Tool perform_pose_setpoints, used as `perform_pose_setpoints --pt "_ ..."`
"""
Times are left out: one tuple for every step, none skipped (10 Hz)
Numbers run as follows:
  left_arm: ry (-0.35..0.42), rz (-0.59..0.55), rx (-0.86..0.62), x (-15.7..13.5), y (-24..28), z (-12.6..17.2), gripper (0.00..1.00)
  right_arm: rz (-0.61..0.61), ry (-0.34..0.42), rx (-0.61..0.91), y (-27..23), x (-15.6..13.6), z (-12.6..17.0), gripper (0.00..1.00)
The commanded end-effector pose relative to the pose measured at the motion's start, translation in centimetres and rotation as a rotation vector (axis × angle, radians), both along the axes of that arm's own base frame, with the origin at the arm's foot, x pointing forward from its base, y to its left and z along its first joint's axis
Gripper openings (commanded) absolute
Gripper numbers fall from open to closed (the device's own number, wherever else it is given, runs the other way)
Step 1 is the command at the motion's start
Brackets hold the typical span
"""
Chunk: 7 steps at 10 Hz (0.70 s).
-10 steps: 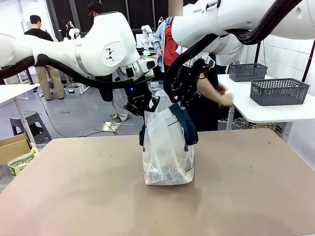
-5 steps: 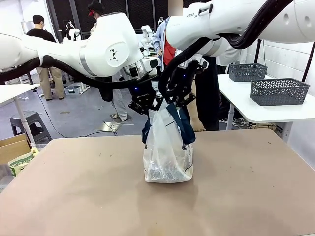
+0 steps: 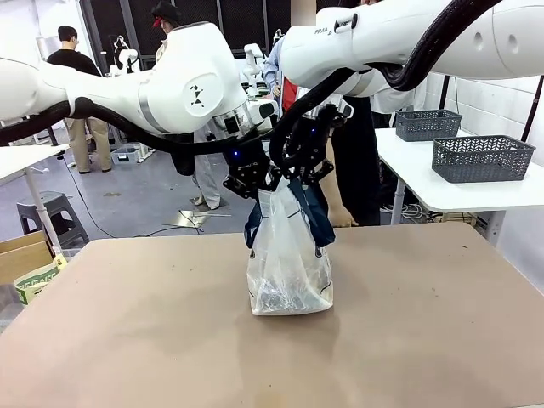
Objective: Transfer purchased items from the store into the shopping bag.
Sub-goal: Move the Reusable shopping bag to the right side of the table.
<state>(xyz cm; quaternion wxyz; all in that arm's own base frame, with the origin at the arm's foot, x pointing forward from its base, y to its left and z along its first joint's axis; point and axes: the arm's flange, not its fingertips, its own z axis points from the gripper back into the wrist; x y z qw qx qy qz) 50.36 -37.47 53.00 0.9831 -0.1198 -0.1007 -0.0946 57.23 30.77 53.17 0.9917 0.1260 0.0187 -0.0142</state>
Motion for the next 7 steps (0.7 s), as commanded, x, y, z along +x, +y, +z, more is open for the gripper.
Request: perform_pose_setpoints --pt "-0.003 0.000 -0.002 0.0 0.0 0.0 0.00 0.039 -0.030 -0.007 0.5 0.0 -0.1 0.00" --pt "-0.026 -0.008 0.001 0.0 -0.2 0.2 0.00 0.052 -0.037 -0.028 1.0 0.1 -0.2 0.00" --pt "-0.038 -0.028 -0.009 -0.2 -0.3 0.3 0.06 0.058 -0.048 -0.039 1.4 0.2 -0.2 0.00" --pt "-0.039 -0.061 -0.036 -0.3 -0.2 0.4 0.26 0.054 -0.071 -0.027 1.9 0.3 -0.2 0.00" --pt "-0.037 -0.089 -0.071 -0.3 -0.1 0.3 0.45 0.053 -0.076 -0.035 2.1 0.6 -0.3 0.00" --pt "-0.024 -0.114 -0.104 -0.4 0.2 0.1 0.65 0.049 -0.072 -0.024 2.2 0.8 -0.4 0.00" --pt "-0.011 -0.117 -0.124 -0.4 0.5 -0.2 0.85 0.042 -0.074 -0.020 2.3 0.9 -0.4 0.00"
